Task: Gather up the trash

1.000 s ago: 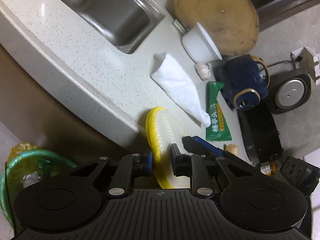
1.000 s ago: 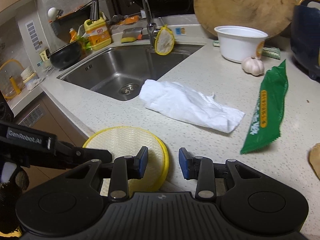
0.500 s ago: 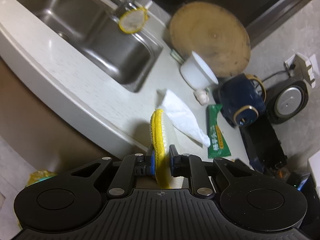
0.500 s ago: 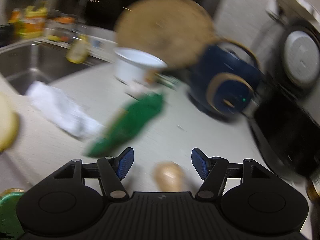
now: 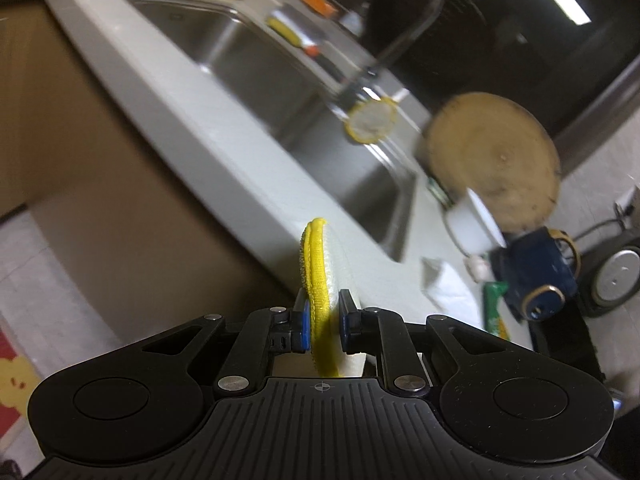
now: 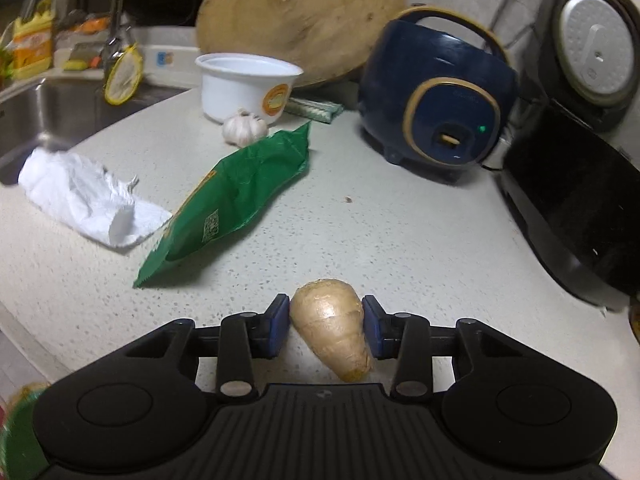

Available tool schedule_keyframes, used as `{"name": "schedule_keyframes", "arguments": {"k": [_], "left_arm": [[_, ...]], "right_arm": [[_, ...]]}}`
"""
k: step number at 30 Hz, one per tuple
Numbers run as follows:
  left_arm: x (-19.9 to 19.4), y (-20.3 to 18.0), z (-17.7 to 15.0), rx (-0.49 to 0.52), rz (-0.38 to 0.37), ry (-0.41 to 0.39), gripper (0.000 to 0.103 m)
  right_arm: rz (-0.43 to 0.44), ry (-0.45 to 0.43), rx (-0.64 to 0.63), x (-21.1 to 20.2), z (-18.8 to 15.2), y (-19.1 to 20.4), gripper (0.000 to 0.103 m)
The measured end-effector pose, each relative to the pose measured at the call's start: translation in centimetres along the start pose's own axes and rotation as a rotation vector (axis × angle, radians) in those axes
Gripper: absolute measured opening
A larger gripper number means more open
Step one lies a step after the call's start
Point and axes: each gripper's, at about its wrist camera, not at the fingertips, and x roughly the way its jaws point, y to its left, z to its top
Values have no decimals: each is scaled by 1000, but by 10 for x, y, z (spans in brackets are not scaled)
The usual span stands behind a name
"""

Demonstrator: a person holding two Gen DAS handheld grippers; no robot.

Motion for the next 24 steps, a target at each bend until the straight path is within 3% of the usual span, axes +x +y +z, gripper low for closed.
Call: {"name": "schedule_keyframes", "arguments": {"k": [5, 9, 12, 17, 24], "left_arm": [[3, 42, -5, 79, 97, 69, 17], [32, 91, -27, 49, 132, 248, 17], [55, 118, -52, 42, 159, 388, 17], [95, 140, -99, -7, 150, 548, 17], [175, 137, -161, 8, 173, 663, 17]], "right_arm": [[26, -59, 35, -62, 0, 24, 39], [28, -49, 36, -101, -22, 66, 39], [64, 39, 65, -113, -55, 95, 39], [173, 287, 74, -101, -122, 145, 39], [281, 479, 18, -73, -193, 197, 39]]}}
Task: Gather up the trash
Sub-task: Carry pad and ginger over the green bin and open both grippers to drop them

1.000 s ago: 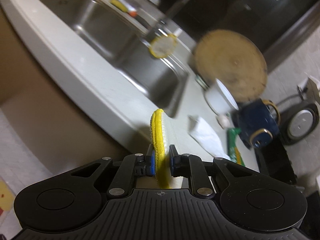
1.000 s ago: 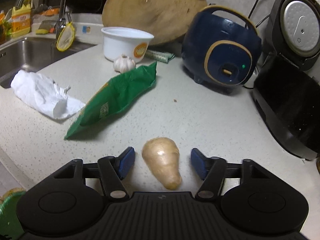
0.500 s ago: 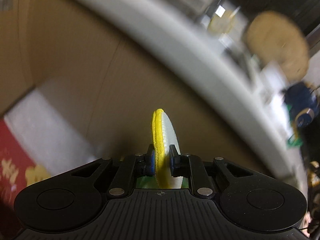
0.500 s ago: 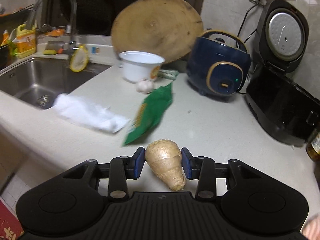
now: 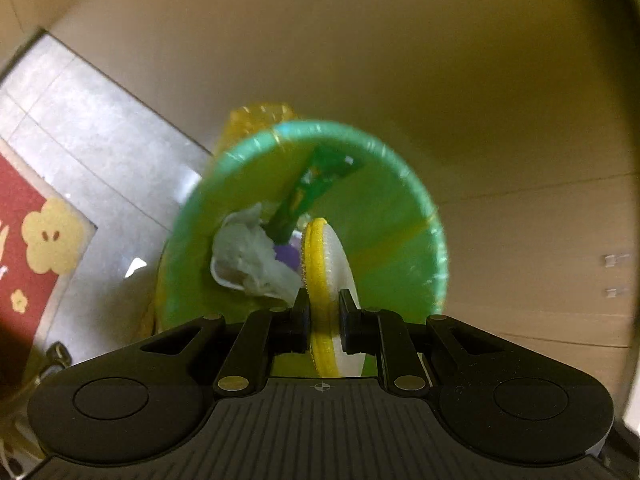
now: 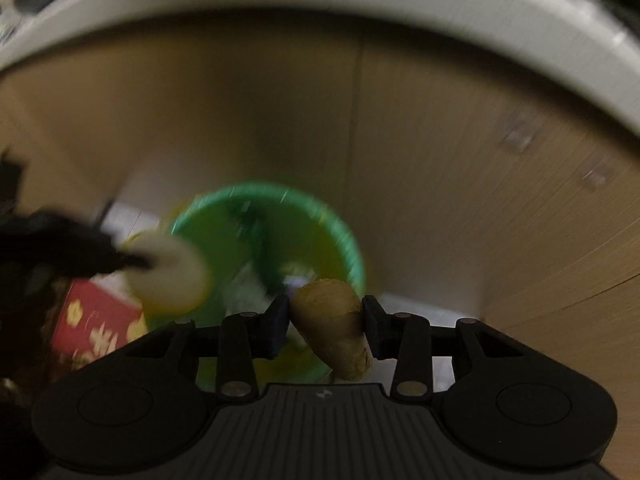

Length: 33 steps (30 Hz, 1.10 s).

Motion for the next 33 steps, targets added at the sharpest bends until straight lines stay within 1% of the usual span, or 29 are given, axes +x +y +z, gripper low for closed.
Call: {"name": "schedule_keyframes", "arguments": {"k": [2, 3, 4, 5, 7, 8, 9, 10, 11, 13, 17, 19, 20, 22, 23, 25, 27, 28, 31, 33], "left_arm": [[30, -6, 4, 12, -43, -2, 18], [53, -7, 8, 20, -74, -1, 20], [74, -3, 10, 26, -73, 13, 23], [98, 0, 12, 35, -47, 35, 23], [142, 9, 15, 70, 72, 57, 24], [155, 16, 17, 85, 113, 68, 24], [165, 21, 19, 88, 118, 83, 24], [166, 25, 20, 82, 93, 83, 24], [163, 29, 21, 80, 66, 72, 24], [148, 36, 21, 79, 34, 36, 24], [93, 57, 23, -14, -44, -98, 24], [67, 68, 23, -45, -48, -152, 24], [56, 71, 23, -54, -43, -173, 24], [35, 81, 17, -71, -30, -211, 24], [27, 86, 15, -80, -29, -222, 22], [14, 93, 10, -97, -29, -234, 22], [0, 95, 5, -101, 7, -253, 22], [-1, 89, 5, -101, 18, -265, 22], [-30, 82, -1, -103, 7, -288, 22], [-56, 69, -3, -85, -6, -298, 22]], "right_arm": [[14, 14, -16, 20, -11, 5, 39], [13, 22, -28, 33, -16, 8, 39], [12, 28, -37, 46, -20, 10, 39], [14, 33, -39, 60, -23, 11, 39], [24, 58, -40, 88, -26, 14, 39], [26, 63, -48, 98, -28, 14, 39], [29, 61, -61, 109, -26, 16, 39], [28, 54, -75, 118, -24, 19, 39], [26, 43, -88, 125, -25, 21, 39], [29, 29, -108, 141, -18, 27, 39], [54, -17, -131, 171, -2, 39, 39], [87, -25, -134, 192, 5, 44, 39], [120, -18, -132, 202, 10, 48, 39], [209, 16, -135, 226, 15, 59, 40], [237, 40, -147, 238, 17, 64, 41], [234, 74, -165, 253, 20, 74, 41], [213, 67, -172, 246, 23, 74, 41], [214, 58, -169, 237, 24, 70, 41], [199, 41, -160, 196, 29, 55, 42], [164, 2, -150, 163, 37, 42, 42]]}}
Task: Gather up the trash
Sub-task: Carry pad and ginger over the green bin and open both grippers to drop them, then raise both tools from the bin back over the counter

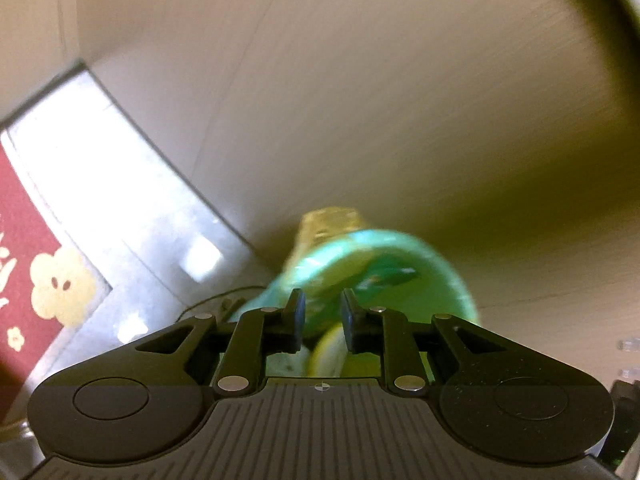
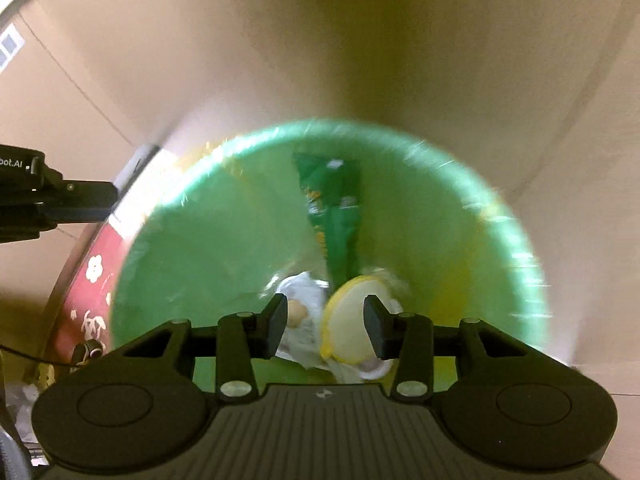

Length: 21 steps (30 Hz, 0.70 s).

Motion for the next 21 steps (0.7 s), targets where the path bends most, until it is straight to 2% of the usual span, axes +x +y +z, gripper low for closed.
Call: {"name": "schedule_keyframes", "arguments": {"k": [2, 5, 7, 9, 13, 17, 21], "left_arm": [[-29, -20, 6, 43, -7, -22, 22], [-78, -56, 19, 114, -10, -87, 22], [-113, -78, 30, 149, -44, -129, 22], [-138, -103, 37, 200, -104, -159, 22], [-168, -147, 55, 310, -226, -203, 22], [-178, -196, 70, 424, -366, -242, 22], [-167, -243, 74, 445, -415, -226, 22]], "right_arm": [[-63, -66, 1, -44, 4, -8, 42], [-227, -213, -20, -115, 8, -20, 42], [-342, -306, -55, -155, 9, -29, 42], [-410, -359, -66, -187, 14, -37, 43], [-487, -438, 8, -235, 30, -57, 43], [-539, -548, 114, -282, 40, -74, 44], [-531, -614, 148, -318, 58, -93, 52]]}}
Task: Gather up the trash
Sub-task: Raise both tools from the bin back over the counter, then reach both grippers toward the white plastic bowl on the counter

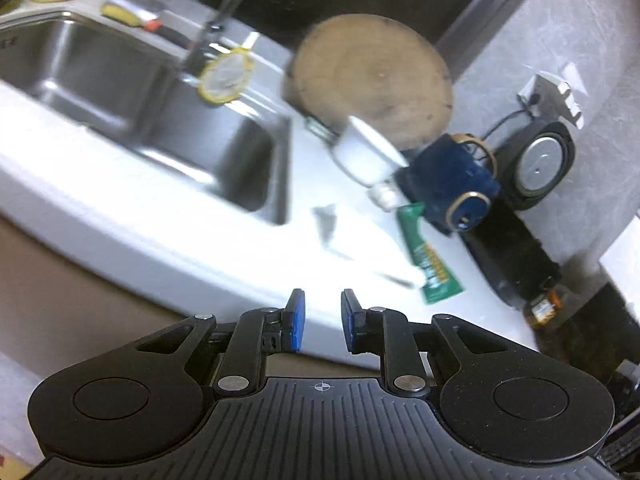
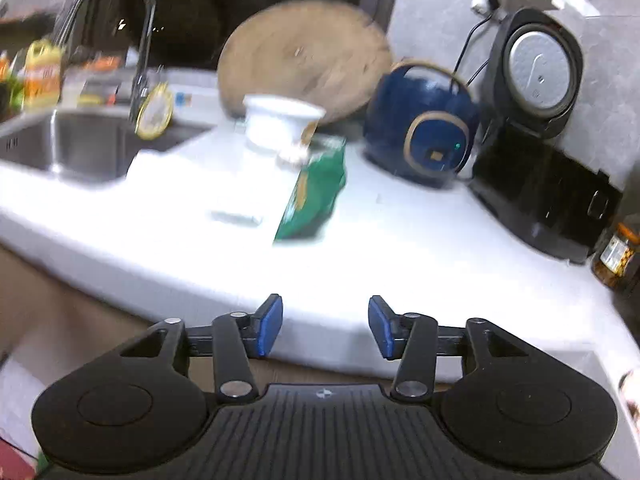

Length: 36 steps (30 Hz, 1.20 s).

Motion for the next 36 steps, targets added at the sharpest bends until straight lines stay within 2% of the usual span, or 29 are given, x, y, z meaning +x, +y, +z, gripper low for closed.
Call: {"name": "schedule_keyframes", "arguments": {"k": [4, 6, 10, 12, 15, 17, 18, 22, 25, 29, 31, 32, 33, 35, 36], "left_arm": [[12, -23, 12, 32, -17, 16, 22], [12, -29, 14, 40, -10, 5, 22], [32, -38, 13, 2, 64, -32, 22], [36, -40, 14, -55, 123, -51, 22], [39, -41, 16, -106, 150, -70, 22], [41, -42, 17, -105, 207, -90, 22], [41, -41, 17, -122, 246, -109, 22], [29, -43, 11, -182, 310, -197, 22], [19, -47, 9, -196, 361, -242, 22], [14, -48, 15, -205, 408, -264, 22], [15, -48, 21, -199, 421, -257, 22], [17, -47, 24, -193, 421, -250, 22], [20, -46, 29, -183, 417, -240, 22], [27, -45, 36, -161, 402, -218, 22], [32, -45, 40, -148, 388, -204, 22]], "right_arm": [[38, 12, 95, 22, 36, -25, 58], [92, 41, 145, 46, 56, -33, 58], [211, 62, 188, 98, 95, -40, 59], [261, 61, 203, 128, 116, -41, 60], [280, 70, 206, 178, 144, -34, 66], [294, 69, 211, 209, 164, -31, 66], [305, 69, 221, 225, 174, -29, 66], [335, 75, 255, 280, 210, -20, 66], [307, 104, 268, 321, 233, -7, 66], [256, 187, 276, 368, 245, 8, 66], [264, 228, 297, 383, 242, 9, 59], [281, 246, 306, 389, 239, 8, 44], [311, 269, 314, 393, 236, 7, 22], [349, 284, 330, 392, 232, 2, 4], [365, 277, 340, 389, 231, -2, 3]]}}
